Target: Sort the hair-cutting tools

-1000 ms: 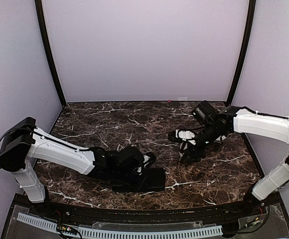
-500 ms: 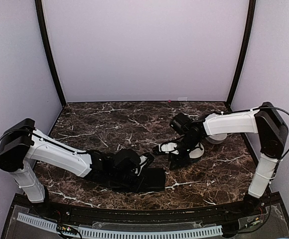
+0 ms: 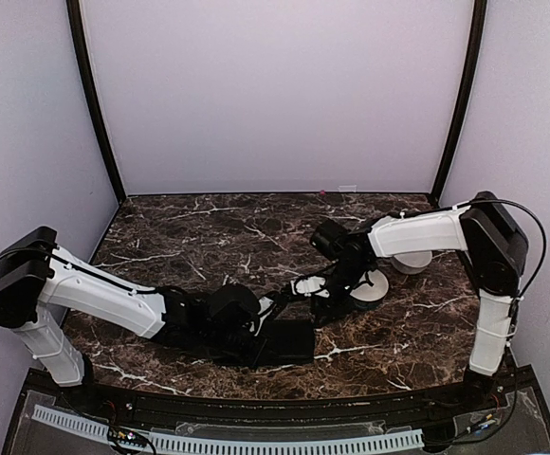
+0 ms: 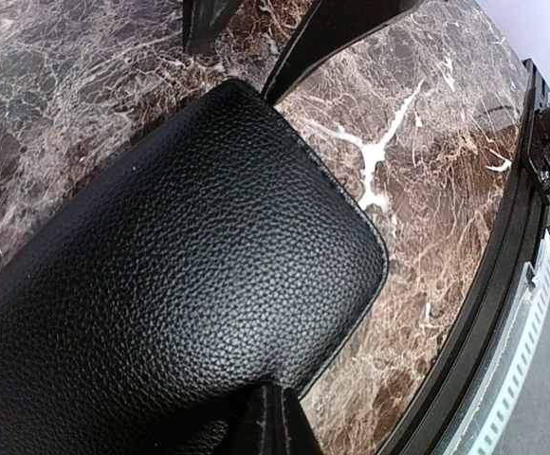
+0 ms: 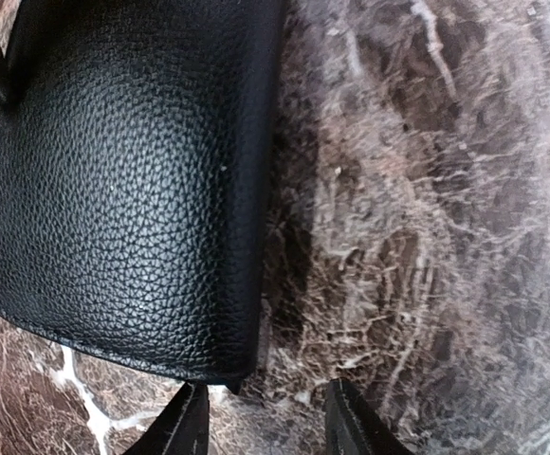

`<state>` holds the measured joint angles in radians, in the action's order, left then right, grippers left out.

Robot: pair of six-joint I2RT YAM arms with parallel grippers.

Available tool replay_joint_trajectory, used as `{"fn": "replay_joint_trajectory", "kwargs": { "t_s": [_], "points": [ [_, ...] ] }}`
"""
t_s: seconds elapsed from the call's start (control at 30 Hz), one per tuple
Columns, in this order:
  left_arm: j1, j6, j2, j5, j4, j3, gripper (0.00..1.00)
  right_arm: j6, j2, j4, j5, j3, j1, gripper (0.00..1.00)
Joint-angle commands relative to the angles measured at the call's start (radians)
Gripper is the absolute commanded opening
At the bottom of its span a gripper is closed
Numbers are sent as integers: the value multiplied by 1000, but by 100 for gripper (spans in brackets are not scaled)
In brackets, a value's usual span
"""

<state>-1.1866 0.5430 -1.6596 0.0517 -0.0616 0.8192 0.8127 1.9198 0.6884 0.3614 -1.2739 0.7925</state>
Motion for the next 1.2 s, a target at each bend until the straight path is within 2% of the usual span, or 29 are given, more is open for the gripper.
{"fn": "replay_joint_trajectory", "kwargs": {
  "t_s": [0.0,0.17,0.33,0.4,0.53,0.77,1.1,1.17],
  "points": [
    [7,-8,-18,-27,194,-53,1,1,54,52,20,-41,9,40],
    [7,-8,-23,-22,187,-53,1,-30,87,27,-8,-46,9,30],
    [8,-9,-21,-26,190,-55,1,-26,51,24,5,-33,10,9],
    [7,-8,-22,-27,191,-54,1,-20,27,29,11,-25,10,4],
    [8,-7,-19,-28,182,-57,1,-4,-10,63,39,-14,9,0],
    [7,-12,-28,-23,181,-52,1,-13,-64,66,-2,37,9,0],
    [5,-10,-35,-22,163,-66,1,-38,-150,-8,-67,166,16,0],
    [-11,-34,-14,-63,172,-56,4,-59,-159,-36,-73,167,15,0]
  ]
}}
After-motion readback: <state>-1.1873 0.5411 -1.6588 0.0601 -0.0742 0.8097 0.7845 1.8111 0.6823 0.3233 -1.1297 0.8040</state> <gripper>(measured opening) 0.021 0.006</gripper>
